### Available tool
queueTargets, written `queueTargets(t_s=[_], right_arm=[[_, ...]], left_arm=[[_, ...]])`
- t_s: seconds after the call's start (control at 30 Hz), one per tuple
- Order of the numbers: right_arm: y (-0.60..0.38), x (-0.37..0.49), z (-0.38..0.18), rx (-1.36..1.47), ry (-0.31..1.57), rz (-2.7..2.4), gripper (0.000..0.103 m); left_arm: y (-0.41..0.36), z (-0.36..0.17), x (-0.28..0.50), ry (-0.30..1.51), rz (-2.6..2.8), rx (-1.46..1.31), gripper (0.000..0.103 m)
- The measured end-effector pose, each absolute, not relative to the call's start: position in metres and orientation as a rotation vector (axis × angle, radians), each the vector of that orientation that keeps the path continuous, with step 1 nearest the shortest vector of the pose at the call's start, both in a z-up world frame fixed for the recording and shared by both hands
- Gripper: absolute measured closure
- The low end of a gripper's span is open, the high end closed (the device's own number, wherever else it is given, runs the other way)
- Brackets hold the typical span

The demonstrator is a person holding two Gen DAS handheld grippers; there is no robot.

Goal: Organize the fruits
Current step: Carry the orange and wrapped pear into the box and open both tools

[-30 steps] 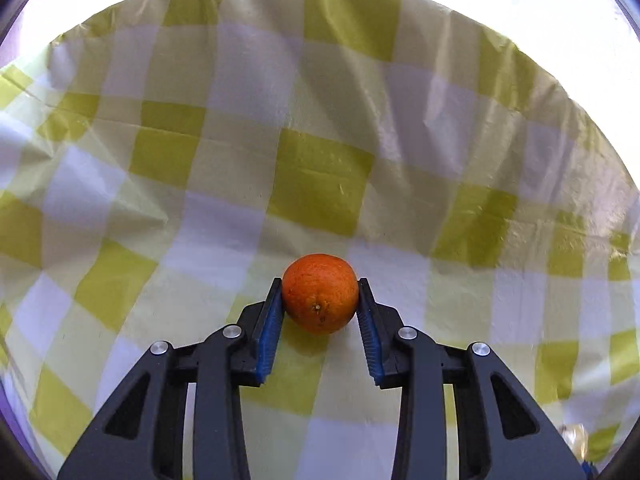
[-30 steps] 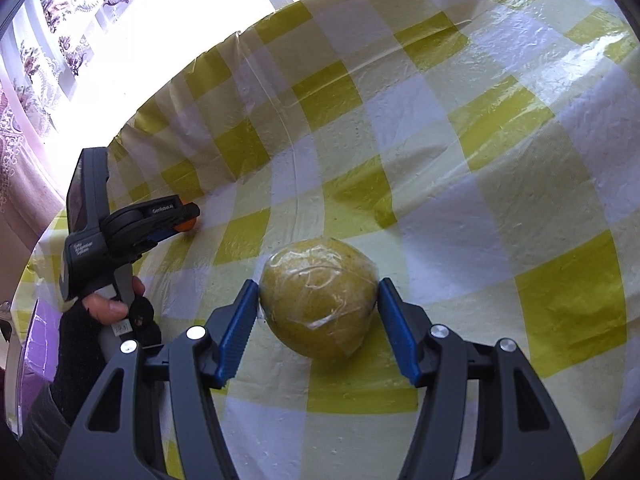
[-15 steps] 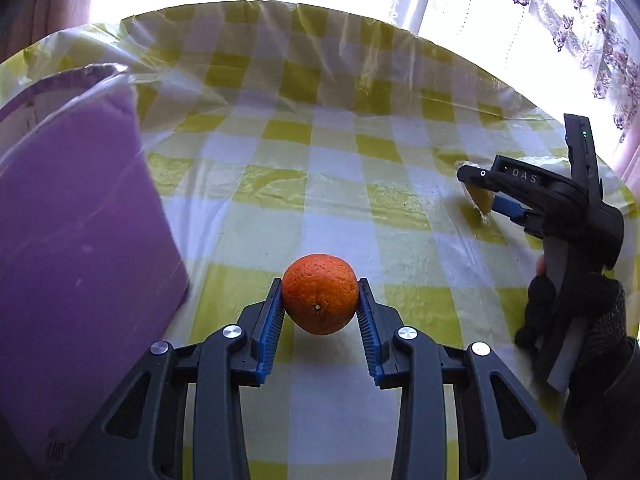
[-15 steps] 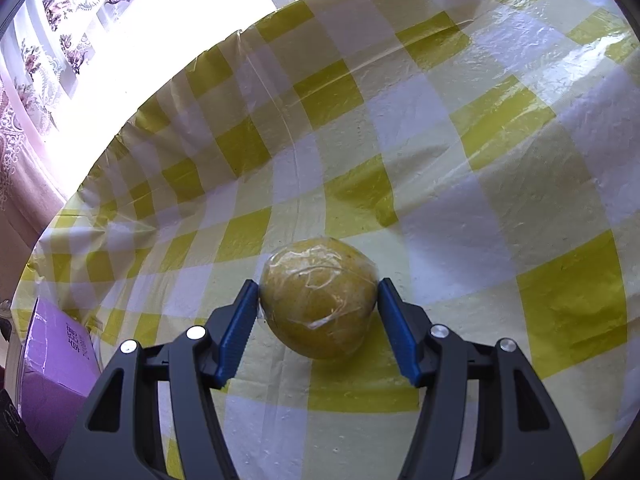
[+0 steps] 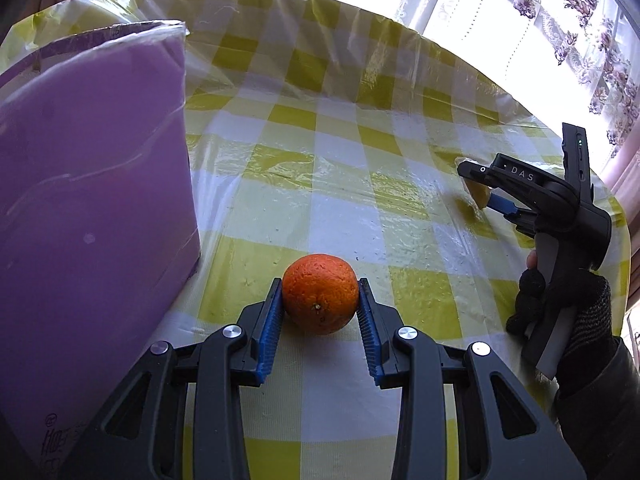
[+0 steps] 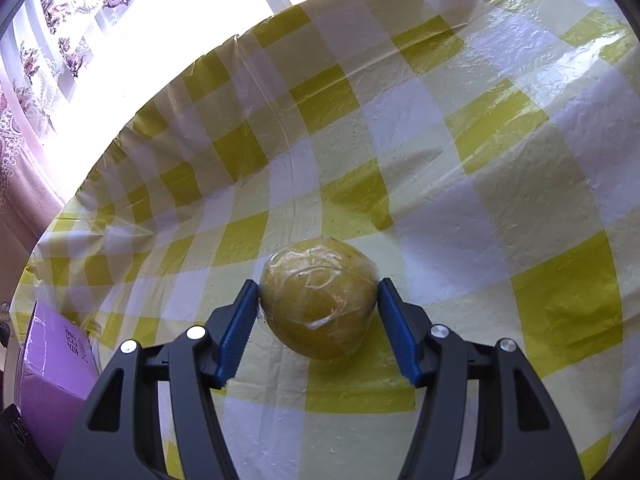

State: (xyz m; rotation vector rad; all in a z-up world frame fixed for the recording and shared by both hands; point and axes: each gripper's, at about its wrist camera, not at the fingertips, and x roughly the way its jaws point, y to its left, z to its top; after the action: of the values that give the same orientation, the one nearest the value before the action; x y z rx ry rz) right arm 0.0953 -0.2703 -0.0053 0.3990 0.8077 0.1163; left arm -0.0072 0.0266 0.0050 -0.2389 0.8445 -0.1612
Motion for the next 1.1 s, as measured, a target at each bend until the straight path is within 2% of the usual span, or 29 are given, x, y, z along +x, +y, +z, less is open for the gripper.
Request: queueTargets(t_s=[0.2, 0.7, 1.1], right_arm=[[-0.256, 0.072, -0.001, 0.363, 0.804, 0.087, 0.042], [-0.185, -0.052, 0.003, 0.283, 0.829, 0.132, 0.042], [-0.177, -0.077, 0.005, 0.281, 0.836, 0.142, 0.042]], left_arm=[[0.029, 0.006, -0.008, 0.833, -0.179, -0.252, 0.068], [0.033, 0.014, -0.019, 0.770, -0.191, -0.266, 0.068], [0.026, 0.020, -0.048, 0.761, -0.178, -0.156, 0.068]])
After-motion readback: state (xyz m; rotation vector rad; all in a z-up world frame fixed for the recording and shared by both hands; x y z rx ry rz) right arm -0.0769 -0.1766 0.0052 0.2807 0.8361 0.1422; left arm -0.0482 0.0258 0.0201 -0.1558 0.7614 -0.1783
